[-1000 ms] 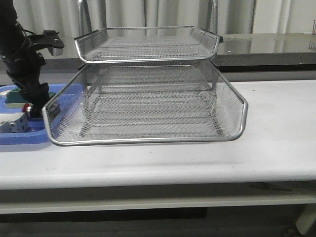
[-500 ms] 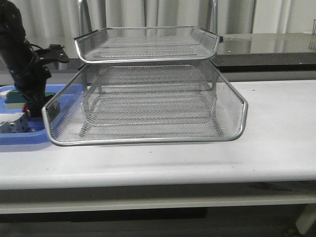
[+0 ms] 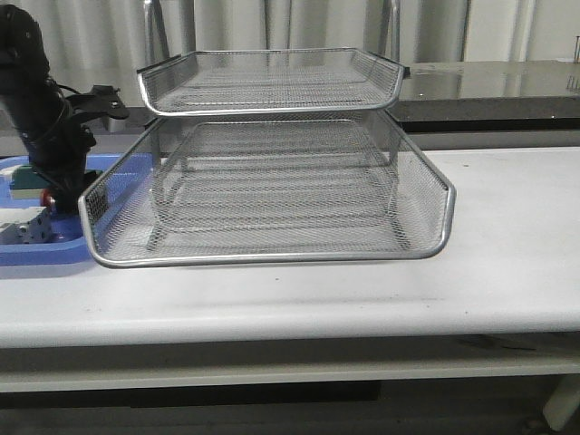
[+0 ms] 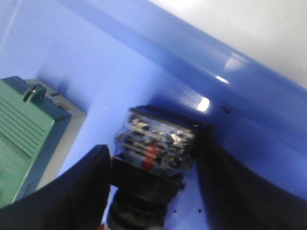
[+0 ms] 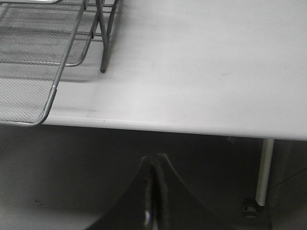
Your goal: Place button on rack with both arms
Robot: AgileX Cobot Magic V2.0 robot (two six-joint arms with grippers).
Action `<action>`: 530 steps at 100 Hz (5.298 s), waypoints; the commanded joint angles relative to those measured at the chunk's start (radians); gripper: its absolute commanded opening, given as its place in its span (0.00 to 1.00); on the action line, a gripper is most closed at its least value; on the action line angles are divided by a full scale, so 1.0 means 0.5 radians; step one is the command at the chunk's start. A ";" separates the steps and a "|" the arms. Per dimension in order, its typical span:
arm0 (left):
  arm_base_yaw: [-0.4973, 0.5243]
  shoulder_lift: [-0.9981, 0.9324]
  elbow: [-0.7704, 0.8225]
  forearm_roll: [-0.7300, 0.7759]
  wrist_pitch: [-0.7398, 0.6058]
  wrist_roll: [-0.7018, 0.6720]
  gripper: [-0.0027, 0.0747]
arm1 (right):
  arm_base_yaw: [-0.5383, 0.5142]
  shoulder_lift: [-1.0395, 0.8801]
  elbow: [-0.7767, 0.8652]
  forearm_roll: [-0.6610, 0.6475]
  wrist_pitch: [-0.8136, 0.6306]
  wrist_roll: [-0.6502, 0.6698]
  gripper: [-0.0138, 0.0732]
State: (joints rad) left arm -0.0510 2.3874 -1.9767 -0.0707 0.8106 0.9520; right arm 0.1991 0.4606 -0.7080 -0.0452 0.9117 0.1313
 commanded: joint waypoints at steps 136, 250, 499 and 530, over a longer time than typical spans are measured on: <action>-0.078 -1.201 -0.043 -0.487 0.910 -0.055 0.01 | -0.014 0.007 -0.047 -0.030 -0.112 -0.011 0.08; -1.178 -0.859 0.155 -0.437 0.845 -0.065 0.01 | -0.014 0.007 -0.047 -0.030 -0.112 -0.011 0.08; 0.071 -2.982 1.745 -0.046 -0.392 -1.495 0.69 | -0.014 0.007 -0.047 -0.030 -0.112 -0.011 0.08; 0.071 -3.561 2.732 -0.292 -1.218 -1.495 0.70 | -0.014 0.007 -0.047 -0.030 -0.112 -0.011 0.08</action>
State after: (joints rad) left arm -0.0197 0.6752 -0.6788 -0.1638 0.3819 0.2170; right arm 0.1991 0.4606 -0.7080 -0.0470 0.9117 0.1313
